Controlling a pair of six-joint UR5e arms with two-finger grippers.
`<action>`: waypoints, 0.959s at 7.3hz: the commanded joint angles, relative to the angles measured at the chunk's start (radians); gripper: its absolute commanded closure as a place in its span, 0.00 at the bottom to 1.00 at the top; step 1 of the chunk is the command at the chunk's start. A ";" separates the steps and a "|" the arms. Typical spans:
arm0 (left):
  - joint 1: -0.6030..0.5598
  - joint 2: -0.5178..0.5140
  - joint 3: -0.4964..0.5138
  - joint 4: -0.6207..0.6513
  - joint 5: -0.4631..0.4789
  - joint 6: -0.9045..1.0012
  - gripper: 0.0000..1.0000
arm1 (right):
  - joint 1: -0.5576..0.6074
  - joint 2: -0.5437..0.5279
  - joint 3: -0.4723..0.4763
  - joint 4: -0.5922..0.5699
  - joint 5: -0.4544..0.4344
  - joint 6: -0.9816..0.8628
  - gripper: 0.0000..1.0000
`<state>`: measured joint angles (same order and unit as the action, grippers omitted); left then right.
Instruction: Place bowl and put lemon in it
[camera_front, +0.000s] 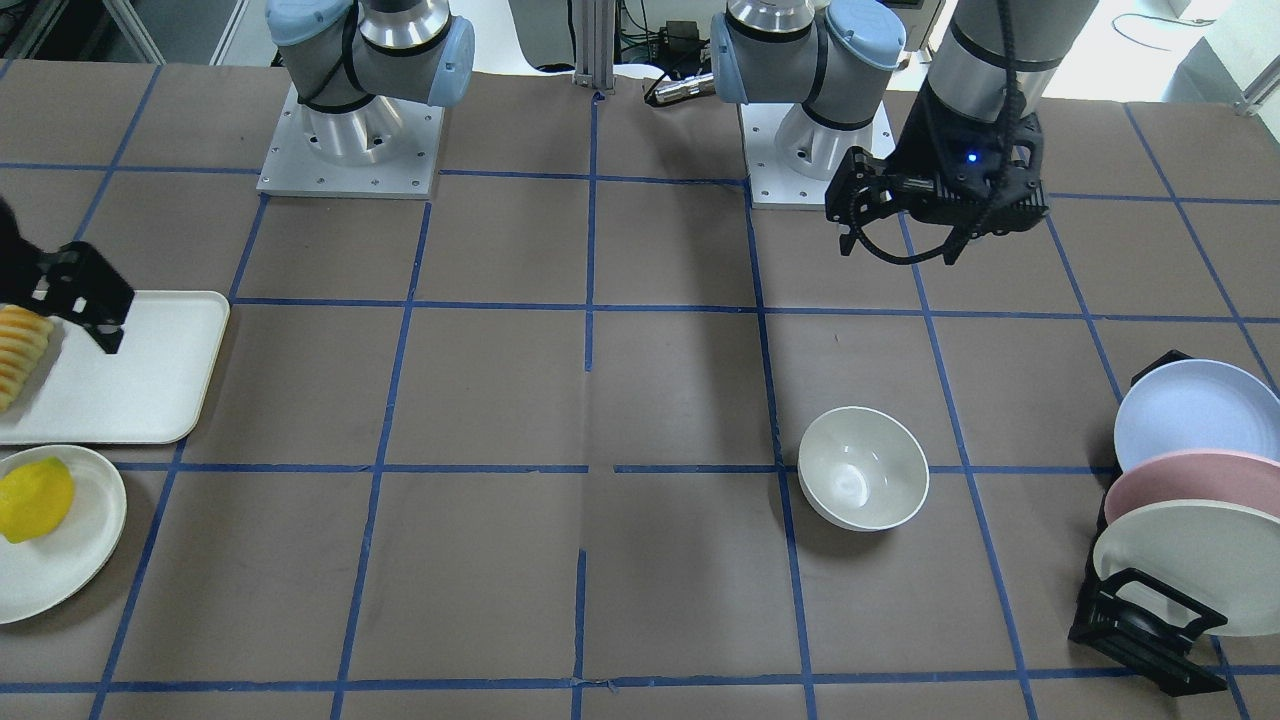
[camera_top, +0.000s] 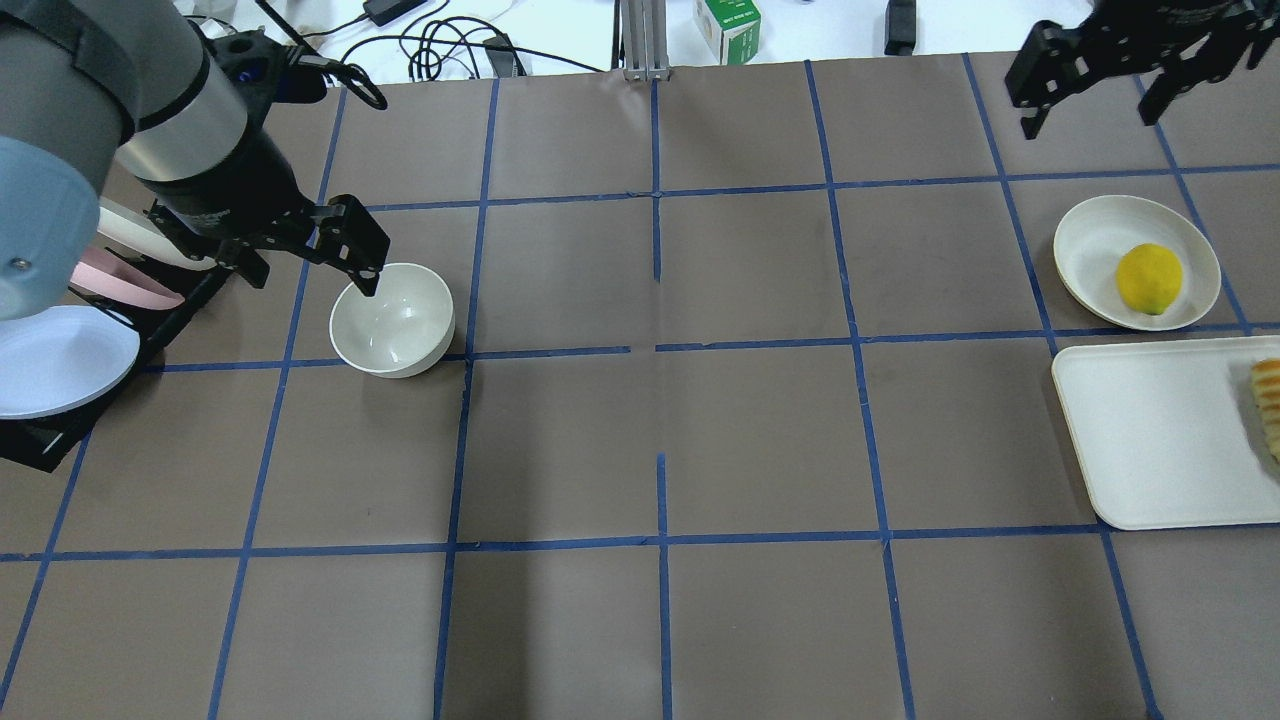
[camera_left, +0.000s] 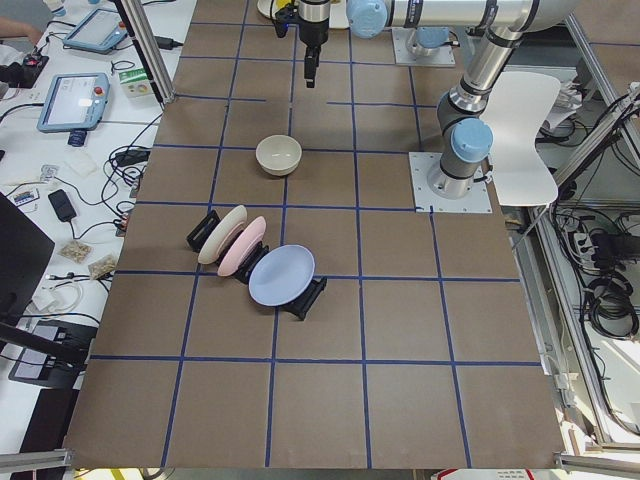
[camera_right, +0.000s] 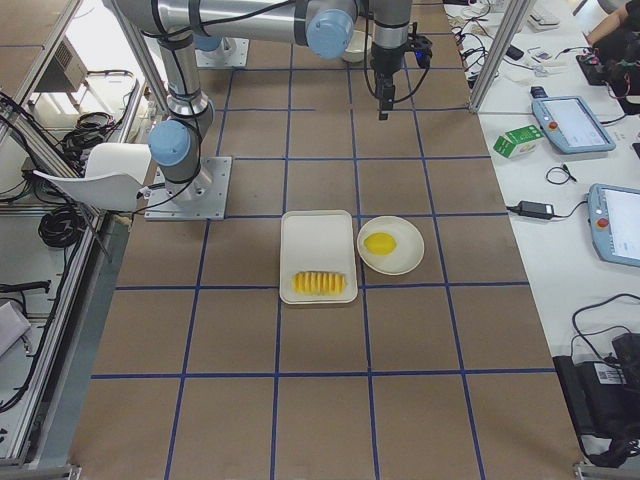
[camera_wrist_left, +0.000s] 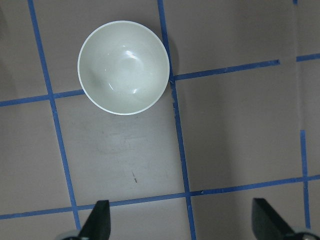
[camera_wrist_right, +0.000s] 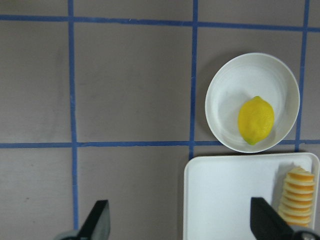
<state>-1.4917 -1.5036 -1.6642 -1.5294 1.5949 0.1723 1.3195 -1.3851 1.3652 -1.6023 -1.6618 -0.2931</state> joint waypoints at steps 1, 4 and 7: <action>0.117 -0.032 -0.009 0.020 -0.007 0.016 0.00 | -0.141 0.148 -0.006 -0.154 0.007 -0.235 0.00; 0.175 -0.191 -0.051 0.245 -0.012 0.206 0.00 | -0.241 0.356 0.024 -0.327 0.054 -0.351 0.00; 0.176 -0.317 -0.060 0.412 -0.030 0.286 0.00 | -0.253 0.420 0.115 -0.410 0.044 -0.357 0.00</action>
<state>-1.3165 -1.7673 -1.7193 -1.1875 1.5766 0.4203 1.0709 -0.9811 1.4327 -1.9723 -1.6140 -0.6446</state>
